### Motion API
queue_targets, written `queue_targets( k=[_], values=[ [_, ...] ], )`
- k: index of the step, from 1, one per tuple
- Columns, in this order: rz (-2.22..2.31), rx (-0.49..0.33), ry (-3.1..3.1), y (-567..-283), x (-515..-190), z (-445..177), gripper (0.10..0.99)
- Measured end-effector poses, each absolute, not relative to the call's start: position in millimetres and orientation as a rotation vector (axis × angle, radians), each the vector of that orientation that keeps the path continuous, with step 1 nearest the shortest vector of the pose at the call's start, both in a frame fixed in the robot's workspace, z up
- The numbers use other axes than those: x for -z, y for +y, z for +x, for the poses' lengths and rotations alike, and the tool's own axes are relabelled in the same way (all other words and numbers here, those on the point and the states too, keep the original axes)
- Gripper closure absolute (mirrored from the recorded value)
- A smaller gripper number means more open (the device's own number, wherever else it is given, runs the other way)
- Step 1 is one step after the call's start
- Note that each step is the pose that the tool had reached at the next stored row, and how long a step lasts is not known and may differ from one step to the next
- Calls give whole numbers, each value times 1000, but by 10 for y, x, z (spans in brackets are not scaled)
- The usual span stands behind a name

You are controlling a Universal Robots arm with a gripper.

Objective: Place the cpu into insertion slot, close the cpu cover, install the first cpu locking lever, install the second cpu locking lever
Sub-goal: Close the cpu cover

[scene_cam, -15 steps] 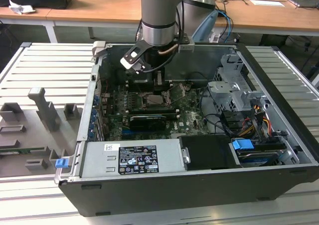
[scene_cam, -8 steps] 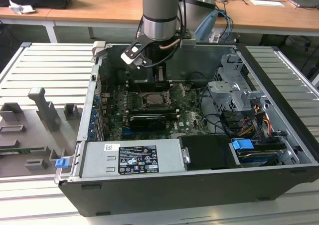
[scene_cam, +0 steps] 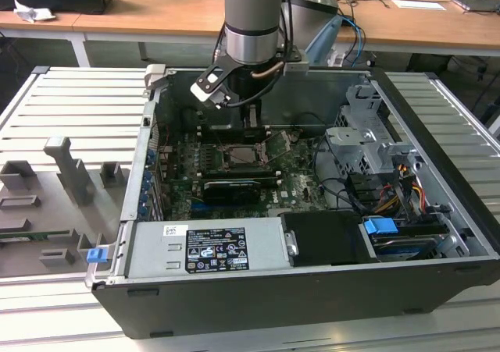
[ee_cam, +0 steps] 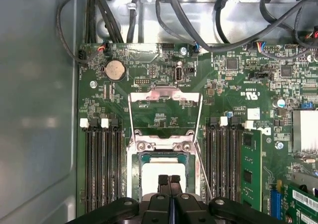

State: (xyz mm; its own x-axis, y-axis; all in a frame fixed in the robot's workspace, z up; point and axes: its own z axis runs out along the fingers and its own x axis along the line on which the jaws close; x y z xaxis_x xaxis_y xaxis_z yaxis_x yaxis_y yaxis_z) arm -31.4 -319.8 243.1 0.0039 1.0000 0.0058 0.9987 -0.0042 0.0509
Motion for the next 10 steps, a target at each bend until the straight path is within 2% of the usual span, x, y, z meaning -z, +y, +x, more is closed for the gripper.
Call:
queue_targets(
  k=[10],
  values=[
    [2203, -61, 2194, -3198, -2447, -182, 980]
  ],
)
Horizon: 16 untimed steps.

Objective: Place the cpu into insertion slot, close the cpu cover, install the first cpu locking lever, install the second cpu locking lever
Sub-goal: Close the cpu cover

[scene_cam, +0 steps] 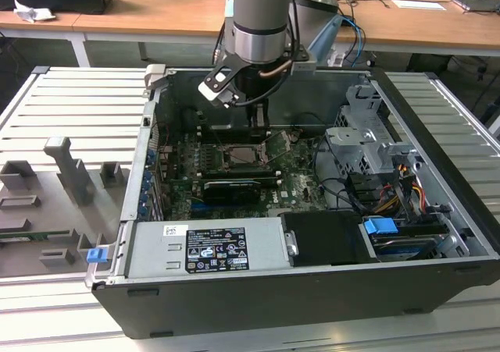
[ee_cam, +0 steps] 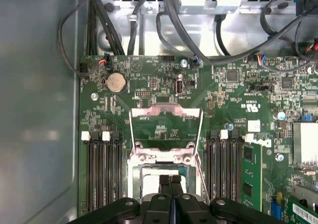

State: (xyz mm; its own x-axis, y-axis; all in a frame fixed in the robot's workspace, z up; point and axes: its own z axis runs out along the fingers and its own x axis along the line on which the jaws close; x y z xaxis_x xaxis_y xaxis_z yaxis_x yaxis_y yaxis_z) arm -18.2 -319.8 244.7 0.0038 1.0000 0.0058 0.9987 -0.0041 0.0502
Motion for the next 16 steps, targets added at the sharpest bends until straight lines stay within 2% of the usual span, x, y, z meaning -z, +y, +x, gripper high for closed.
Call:
queue_targets(
  k=[16],
  values=[
    [2203, -61, 2195, -3198, -2604, -45, 980]
  ],
)
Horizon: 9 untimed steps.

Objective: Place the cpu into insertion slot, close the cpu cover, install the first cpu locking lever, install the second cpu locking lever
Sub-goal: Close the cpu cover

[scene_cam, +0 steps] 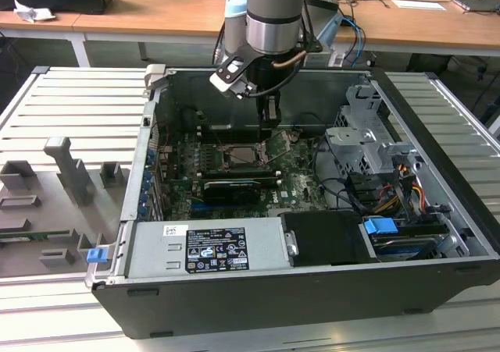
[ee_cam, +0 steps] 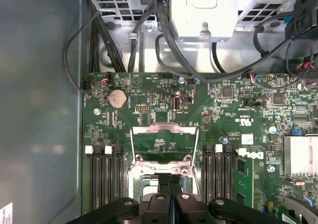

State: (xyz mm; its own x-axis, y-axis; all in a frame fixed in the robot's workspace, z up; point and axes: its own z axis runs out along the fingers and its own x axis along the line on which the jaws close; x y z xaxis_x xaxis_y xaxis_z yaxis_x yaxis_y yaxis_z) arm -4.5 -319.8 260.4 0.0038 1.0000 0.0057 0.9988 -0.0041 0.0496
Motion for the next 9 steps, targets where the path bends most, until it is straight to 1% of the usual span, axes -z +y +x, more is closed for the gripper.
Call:
queue_targets(
  k=[9],
  values=[
    [2203, -60, 2195, -3197, -2636, 64, 980]
  ],
)
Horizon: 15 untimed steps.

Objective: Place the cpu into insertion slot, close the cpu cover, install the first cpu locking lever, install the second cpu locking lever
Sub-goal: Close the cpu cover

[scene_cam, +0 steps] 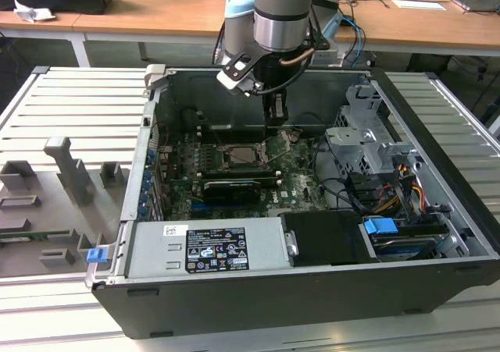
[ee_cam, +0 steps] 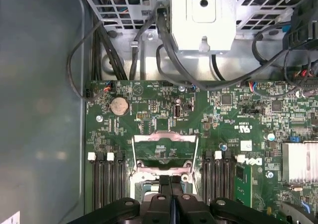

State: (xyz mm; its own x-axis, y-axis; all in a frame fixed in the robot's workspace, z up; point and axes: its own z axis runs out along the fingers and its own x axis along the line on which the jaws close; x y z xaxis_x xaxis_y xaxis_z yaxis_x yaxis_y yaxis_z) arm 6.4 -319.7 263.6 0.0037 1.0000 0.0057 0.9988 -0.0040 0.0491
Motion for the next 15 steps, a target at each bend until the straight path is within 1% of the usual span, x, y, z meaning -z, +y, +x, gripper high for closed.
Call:
queue_targets(
  k=[4, 8, 15],
  values=[
    [2203, -60, 2195, -3197, -2632, 138, 980],
    [2214, -86, 2207, -3197, -2602, 174, 980],
    [2214, -86, 2207, -3198, -2588, 220, 980]
  ],
)
